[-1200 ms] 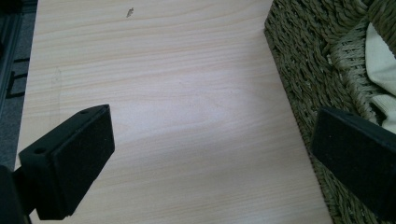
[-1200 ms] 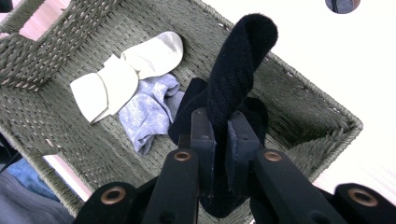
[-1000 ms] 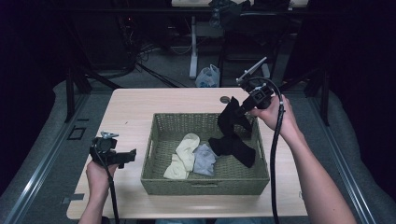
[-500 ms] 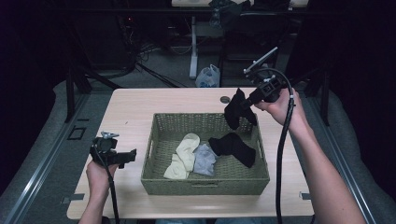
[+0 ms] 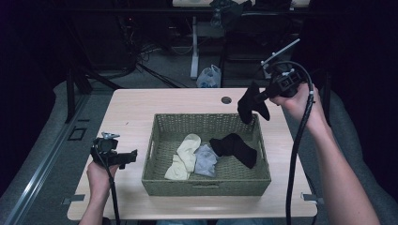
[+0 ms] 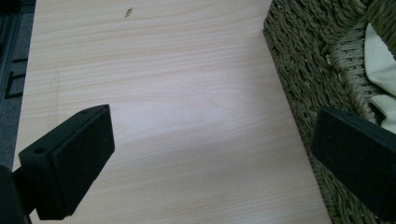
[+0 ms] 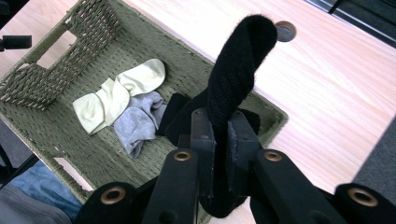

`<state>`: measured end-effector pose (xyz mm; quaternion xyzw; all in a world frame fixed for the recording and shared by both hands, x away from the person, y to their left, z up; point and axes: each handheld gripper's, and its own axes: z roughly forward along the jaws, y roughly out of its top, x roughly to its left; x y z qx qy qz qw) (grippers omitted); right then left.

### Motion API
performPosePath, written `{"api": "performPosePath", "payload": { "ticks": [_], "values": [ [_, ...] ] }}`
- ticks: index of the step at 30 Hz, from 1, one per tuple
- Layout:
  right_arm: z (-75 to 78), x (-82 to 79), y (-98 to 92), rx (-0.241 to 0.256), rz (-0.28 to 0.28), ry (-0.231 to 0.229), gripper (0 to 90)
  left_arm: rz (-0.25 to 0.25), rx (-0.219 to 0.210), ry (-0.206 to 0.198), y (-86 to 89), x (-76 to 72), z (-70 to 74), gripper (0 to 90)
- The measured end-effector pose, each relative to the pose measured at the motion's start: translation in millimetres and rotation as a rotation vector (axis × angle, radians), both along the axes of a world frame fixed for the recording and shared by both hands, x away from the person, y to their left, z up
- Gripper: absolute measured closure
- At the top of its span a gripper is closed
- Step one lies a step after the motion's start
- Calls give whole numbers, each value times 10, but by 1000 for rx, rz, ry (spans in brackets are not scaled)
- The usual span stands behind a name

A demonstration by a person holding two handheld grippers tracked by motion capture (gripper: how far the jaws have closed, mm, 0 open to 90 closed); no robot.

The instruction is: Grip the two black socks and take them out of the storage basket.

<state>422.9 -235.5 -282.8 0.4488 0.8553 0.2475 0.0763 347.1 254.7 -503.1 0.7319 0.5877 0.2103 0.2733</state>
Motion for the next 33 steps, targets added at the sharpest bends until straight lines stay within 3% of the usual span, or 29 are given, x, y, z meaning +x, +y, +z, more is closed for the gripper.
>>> {"api": "performPosePath", "payload": {
  "ticks": [16,21,28,33],
  "values": [
    [123,-174,-676,35,-141,-54,836,4,0,-3,-12,3,-1,0],
    [107,-201,-804,18,-174,-59,836,2,1,-4,-13,6,-2,0],
    [-47,-193,-957,-5,-228,-44,836,0,3,-3,-17,7,0,0],
    [-245,-141,-1049,-26,-254,-12,836,-2,5,-3,-16,9,0,0]
  ]
}}
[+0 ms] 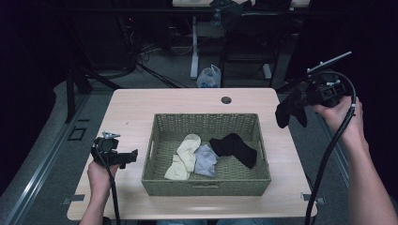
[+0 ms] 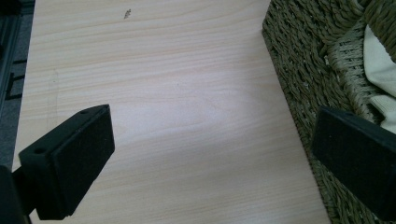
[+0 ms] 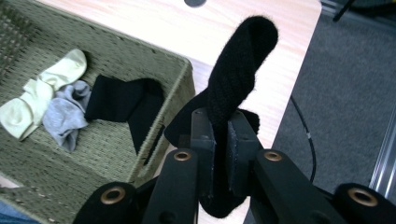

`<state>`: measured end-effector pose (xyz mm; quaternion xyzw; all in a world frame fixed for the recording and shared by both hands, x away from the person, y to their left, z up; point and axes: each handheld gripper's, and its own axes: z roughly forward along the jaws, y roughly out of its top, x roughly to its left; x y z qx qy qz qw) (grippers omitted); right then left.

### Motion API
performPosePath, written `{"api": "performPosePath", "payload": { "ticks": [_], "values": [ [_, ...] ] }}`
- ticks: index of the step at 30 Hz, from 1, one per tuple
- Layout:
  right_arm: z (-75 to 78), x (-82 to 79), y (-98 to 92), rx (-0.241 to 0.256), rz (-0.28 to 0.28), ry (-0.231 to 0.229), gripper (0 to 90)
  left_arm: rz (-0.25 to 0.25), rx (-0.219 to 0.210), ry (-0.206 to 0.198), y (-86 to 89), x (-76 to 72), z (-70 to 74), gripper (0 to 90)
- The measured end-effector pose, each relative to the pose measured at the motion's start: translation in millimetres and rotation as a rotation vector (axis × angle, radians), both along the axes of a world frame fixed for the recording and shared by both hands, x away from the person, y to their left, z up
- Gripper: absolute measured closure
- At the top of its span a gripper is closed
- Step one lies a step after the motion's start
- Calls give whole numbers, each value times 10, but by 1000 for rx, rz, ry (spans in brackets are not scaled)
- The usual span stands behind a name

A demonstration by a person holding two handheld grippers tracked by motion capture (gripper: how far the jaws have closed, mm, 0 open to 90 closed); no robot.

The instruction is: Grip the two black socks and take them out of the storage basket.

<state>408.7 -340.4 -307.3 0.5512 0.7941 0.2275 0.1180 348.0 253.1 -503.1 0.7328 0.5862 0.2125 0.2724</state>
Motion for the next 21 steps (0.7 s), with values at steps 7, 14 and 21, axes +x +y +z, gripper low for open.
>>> {"api": "performPosePath", "payload": {
  "ticks": [7,14,21],
  "values": [
    [-322,89,-40,-21,-37,49,836,-1,0,1,-3,1,1,0],
    [-790,201,-26,-46,-63,117,835,0,-1,1,-5,1,1,0],
    [-1183,275,-8,-56,-75,180,834,0,0,-1,-6,2,0,0]
  ]
}}
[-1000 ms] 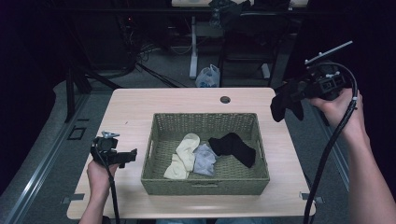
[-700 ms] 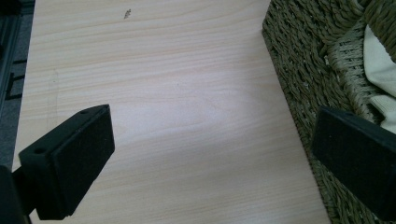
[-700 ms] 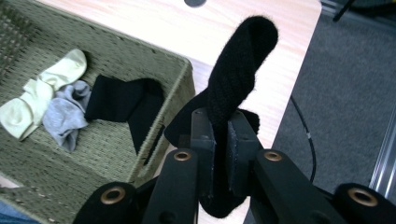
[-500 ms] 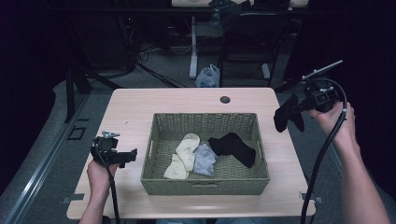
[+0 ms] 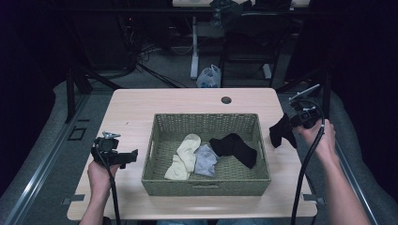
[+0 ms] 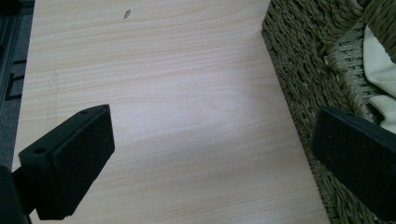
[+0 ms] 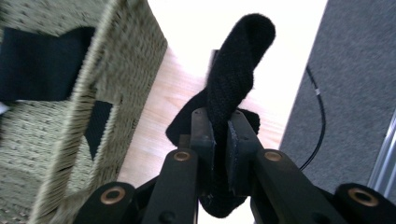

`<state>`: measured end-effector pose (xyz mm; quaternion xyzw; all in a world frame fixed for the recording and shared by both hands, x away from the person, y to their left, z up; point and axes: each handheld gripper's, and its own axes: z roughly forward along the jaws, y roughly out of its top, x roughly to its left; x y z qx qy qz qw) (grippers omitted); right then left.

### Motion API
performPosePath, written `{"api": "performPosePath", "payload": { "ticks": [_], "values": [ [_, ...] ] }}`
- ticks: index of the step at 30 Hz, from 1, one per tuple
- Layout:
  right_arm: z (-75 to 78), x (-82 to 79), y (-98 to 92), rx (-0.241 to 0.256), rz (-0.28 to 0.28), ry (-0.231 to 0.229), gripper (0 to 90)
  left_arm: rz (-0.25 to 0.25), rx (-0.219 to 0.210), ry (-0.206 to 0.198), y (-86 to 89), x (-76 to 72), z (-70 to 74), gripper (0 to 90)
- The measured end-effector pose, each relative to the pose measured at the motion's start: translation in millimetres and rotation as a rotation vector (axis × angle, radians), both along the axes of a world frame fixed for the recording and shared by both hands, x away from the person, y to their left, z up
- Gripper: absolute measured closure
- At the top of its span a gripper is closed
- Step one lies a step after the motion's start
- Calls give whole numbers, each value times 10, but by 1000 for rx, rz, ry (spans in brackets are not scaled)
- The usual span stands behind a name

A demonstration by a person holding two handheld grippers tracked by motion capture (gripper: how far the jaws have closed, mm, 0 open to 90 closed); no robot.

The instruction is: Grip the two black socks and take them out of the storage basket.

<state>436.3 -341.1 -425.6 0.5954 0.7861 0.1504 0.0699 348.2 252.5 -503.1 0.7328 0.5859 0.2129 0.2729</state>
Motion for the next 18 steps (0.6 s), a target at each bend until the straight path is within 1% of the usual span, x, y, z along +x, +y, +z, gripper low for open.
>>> {"api": "performPosePath", "payload": {
  "ticks": [1,2,4,5,7,8,9,10,11,12,13,14,15,16,17,18],
  "values": [
    [-85,14,13,-9,-5,11,834,1,-2,2,0,1,-1,0],
    [-85,14,13,-9,-5,11,834,1,-2,2,0,1,-1,0],
    [-196,37,30,-12,2,39,833,0,-1,1,0,1,-1,0],
    [-248,42,50,-3,-10,38,832,0,-1,1,-1,2,-2,0],
    [-338,59,81,-10,-6,56,832,-3,0,2,-2,2,-1,0],
    [-436,70,122,-11,-11,61,830,-3,0,2,-2,2,0,0],
    [-436,70,122,-11,-11,61,830,-3,0,1,-2,2,0,0],
    [-511,89,141,-15,-2,82,828,-3,0,2,-2,3,0,0],
    [-543,93,153,-14,-10,83,826,-3,-1,1,1,4,0,0],
    [-543,93,153,-14,-10,83,826,-3,-1,1,1,4,0,0],
    [-581,102,156,-14,-4,92,823,-4,-1,2,4,4,1,0],
    [-656,106,179,-4,-26,92,803,-2,-3,1,6,4,-1,0],
    [-670,108,178,0,-24,96,782,-2,-3,1,6,4,-1,0],
    [-670,108,178,0,-24,96,782,-3,-3,3,8,4,0,0],
    [-667,107,175,1,-16,104,661,-2,-2,0,9,1,1,0],
    [-667,107,175,1,-16,104,661,-2,-2,0,9,1,1,0]
  ]
}}
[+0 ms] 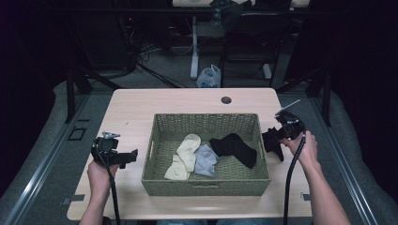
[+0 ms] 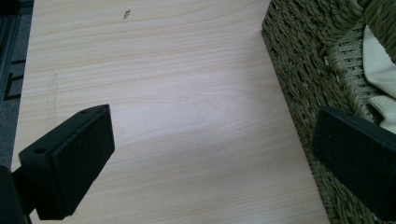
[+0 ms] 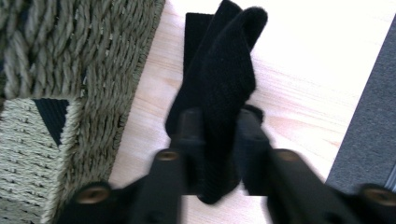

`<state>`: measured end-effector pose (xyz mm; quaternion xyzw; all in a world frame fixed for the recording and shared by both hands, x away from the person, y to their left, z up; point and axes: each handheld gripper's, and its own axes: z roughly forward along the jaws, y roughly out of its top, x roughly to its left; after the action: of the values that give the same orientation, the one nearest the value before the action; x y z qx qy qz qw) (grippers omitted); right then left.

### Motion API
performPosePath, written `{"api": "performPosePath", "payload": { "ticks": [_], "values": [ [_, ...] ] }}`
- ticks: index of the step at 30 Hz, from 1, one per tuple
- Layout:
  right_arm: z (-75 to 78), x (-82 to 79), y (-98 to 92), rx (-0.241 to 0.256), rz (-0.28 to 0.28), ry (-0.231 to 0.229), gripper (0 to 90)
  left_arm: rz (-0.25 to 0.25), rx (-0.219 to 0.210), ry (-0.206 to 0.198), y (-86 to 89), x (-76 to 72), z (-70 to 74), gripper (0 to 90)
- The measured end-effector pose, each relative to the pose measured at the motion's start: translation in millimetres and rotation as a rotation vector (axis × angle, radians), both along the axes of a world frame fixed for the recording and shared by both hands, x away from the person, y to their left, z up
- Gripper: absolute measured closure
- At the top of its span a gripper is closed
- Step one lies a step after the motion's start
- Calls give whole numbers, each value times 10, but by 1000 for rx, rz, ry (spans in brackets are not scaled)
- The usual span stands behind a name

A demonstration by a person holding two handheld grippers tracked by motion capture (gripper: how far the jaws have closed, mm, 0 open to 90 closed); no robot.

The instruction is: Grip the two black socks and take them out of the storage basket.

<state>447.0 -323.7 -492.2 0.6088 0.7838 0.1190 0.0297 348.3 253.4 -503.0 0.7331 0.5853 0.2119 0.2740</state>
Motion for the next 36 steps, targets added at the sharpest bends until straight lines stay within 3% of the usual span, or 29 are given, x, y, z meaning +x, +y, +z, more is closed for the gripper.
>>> {"api": "performPosePath", "payload": {
  "ticks": [2,4,7,13,19,23,27,29,36],
  "values": [
    [53,-12,-9,0,1,-7,544,1,-1,-1,1,-2,1,0],
    [177,-54,-19,29,-16,-58,413,3,-2,-3,-3,-3,2,0],
    [283,-74,-42,46,5,-63,353,2,-1,-1,-7,-3,4,0],
    [699,-184,-33,68,35,-151,173,1,-1,-2,-5,-1,3,0],
    [1106,-313,73,85,94,-241,93,0,-1,1,-7,-1,4,0],
    [1357,-390,267,89,153,-282,32,2,-3,0,-7,0,3,0],
    [1479,-409,426,83,202,-295,2,2,-3,-1,-8,0,3,0],
    [1528,-401,593,91,235,-311,0,1,-3,-2,-5,0,2,0],
    [1487,-326,887,92,283,-307,4,2,-5,-3,2,-1,6,0]
  ]
}}
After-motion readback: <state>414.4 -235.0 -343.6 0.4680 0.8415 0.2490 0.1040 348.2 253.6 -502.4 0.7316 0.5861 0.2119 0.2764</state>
